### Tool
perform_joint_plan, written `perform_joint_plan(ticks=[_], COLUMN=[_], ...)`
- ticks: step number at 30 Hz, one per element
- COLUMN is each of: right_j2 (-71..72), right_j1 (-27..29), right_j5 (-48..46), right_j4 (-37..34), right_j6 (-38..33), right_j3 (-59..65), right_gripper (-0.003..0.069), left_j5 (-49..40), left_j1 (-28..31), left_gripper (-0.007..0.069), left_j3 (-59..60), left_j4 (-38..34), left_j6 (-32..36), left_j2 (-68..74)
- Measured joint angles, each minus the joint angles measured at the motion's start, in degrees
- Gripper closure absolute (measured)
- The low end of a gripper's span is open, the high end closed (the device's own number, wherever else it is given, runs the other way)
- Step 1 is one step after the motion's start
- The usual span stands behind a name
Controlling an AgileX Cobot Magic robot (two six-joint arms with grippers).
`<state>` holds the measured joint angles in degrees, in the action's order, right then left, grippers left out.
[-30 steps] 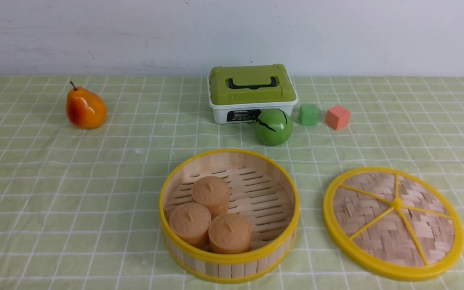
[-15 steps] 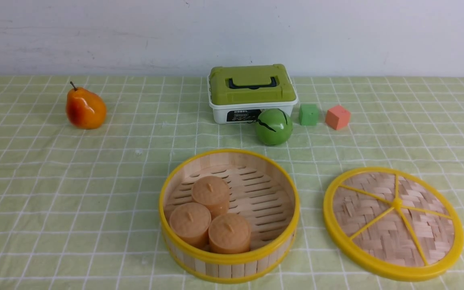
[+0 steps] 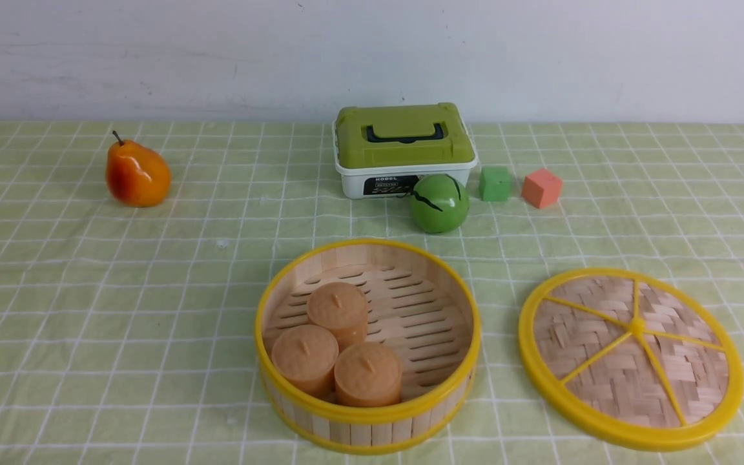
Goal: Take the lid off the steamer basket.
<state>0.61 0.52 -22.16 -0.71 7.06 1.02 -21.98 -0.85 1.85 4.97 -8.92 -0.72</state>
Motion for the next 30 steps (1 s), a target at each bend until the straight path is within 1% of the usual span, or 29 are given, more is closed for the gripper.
perform_joint_plan(ticks=[30], right_j2=[0.0], right_j1=[0.0], right_j5=[0.0], right_j4=[0.0], right_j6=[0.0], right_j3=[0.0], right_gripper=[0.054], left_j5=[0.0], left_j1=[0.0], left_gripper=[0.0386], left_j3=[0.0], left_j4=[0.0], left_j6=[0.0], left_j2=[0.0])
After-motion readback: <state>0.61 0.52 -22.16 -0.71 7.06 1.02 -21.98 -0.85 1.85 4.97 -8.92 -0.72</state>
